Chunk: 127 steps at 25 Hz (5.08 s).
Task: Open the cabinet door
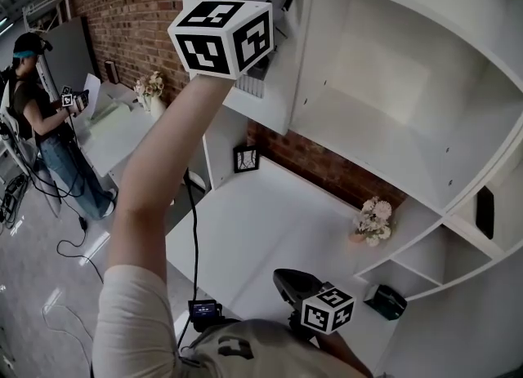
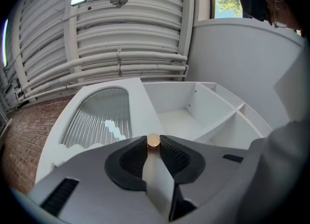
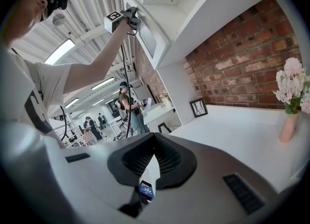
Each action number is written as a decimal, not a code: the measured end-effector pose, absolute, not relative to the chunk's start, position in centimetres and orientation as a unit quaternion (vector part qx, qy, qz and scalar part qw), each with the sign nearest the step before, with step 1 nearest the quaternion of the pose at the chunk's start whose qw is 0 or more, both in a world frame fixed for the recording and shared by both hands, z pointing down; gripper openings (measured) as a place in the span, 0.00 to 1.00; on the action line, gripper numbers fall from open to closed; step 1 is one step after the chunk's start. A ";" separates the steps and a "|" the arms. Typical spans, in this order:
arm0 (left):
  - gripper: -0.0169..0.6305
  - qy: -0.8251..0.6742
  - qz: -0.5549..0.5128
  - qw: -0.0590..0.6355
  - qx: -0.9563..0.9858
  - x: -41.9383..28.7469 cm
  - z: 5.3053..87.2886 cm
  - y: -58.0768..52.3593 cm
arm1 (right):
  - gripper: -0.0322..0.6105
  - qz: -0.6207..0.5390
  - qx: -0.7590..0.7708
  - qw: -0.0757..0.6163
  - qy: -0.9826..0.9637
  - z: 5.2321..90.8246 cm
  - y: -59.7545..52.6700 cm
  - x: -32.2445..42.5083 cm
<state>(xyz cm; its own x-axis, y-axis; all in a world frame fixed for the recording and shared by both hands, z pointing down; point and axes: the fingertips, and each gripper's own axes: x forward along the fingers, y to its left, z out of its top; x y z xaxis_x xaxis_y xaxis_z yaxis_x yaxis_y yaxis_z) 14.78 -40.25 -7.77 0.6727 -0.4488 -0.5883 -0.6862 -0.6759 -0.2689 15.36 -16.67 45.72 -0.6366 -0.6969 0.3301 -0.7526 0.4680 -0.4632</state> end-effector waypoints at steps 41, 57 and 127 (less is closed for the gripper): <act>0.15 0.272 0.217 0.275 -0.896 5.2 -7.8 -34.5 | 0.08 0.283 0.416 0.037 -0.864 44.9 -17.3 13.2; 0.16 0.264 0.225 0.260 -0.901 1.5 -7.7 -33.3 | 0.08 0.278 0.407 0.042 -0.869 44.7 -17.5 10.9; 0.05 0.477 0.147 0.255 -0.828 -25.3 1.4 -33.6 | 0.08 0.269 0.351 0.083 -0.893 44.4 -18.2 -3.9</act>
